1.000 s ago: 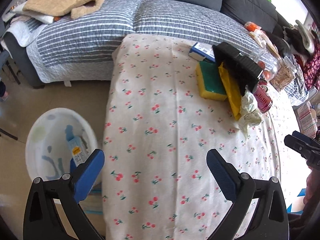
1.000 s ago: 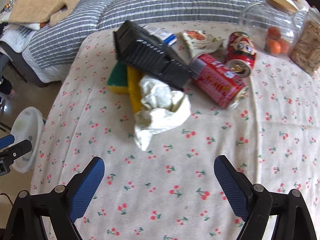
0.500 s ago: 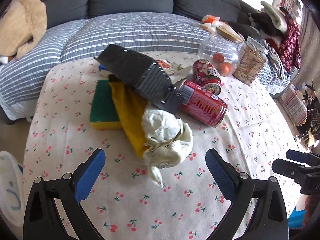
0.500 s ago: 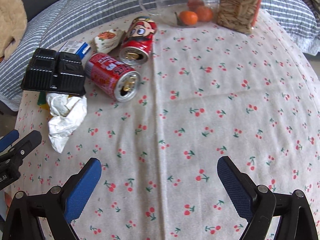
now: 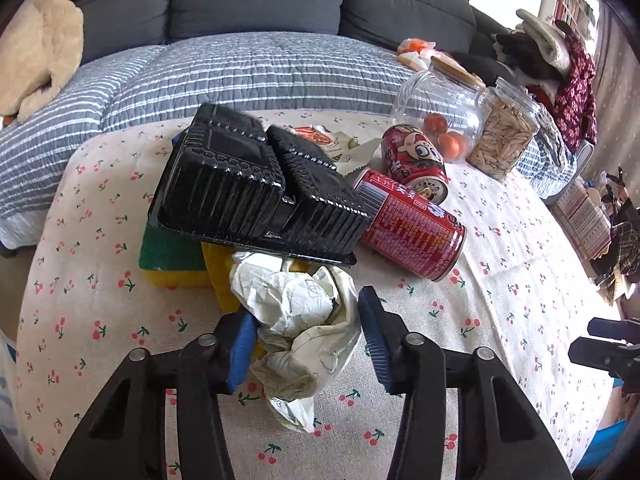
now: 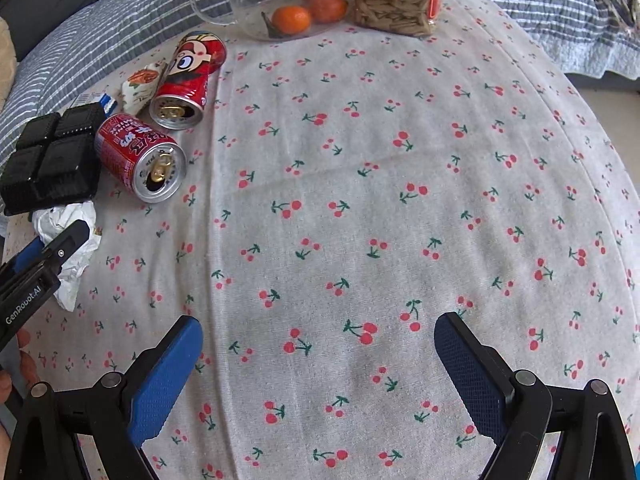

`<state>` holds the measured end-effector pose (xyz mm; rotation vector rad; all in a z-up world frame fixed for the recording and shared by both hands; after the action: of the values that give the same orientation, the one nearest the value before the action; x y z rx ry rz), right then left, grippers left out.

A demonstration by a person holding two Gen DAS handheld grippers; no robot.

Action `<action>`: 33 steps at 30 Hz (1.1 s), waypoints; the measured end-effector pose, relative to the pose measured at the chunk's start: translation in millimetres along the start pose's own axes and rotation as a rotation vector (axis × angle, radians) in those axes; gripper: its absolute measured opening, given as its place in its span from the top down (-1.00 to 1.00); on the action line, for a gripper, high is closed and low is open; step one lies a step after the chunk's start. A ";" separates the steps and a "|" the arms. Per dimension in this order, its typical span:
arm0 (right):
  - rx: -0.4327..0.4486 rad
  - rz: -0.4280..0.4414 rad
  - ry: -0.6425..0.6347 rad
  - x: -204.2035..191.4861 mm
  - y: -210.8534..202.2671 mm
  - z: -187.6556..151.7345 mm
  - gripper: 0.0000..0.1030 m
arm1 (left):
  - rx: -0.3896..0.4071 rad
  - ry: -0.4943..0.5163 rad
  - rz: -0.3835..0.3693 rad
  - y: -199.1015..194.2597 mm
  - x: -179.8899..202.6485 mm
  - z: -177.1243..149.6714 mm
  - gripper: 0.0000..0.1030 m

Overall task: Collect trash
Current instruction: 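Lift the crumpled wrapper with the left gripper while the right approaches the red cans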

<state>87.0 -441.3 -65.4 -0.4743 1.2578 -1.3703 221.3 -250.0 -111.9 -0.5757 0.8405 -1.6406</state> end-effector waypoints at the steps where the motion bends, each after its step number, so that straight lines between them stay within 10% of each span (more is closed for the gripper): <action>1: -0.002 -0.002 -0.002 0.3 0.7 -0.2 -0.87 | 0.000 0.007 -0.006 -1.7 1.2 -0.5 0.16; 16: -0.025 0.025 0.025 -20.5 21.3 26.0 -0.87 | -0.065 -0.027 -0.116 -53.7 -40.6 -12.9 0.29; 33: 0.012 -0.016 -0.402 -93.6 95.2 80.9 -0.80 | -0.118 -0.149 -0.009 -55.4 -142.9 -30.2 0.29</action>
<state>223.5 -367.9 -84.1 -0.7133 0.9165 -1.2197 197.5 -99.3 -78.4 -0.7756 0.8285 -1.5429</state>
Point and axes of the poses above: each gripper's, at about its wrist camera, not at the fingertips, and y roughly the way its jaws point, x to its right, z to its top, the point moved 3 cm from there along y, roughly the way its jaws point, and after that the axes turned 15 degrees about z, right-handed, at the moved point
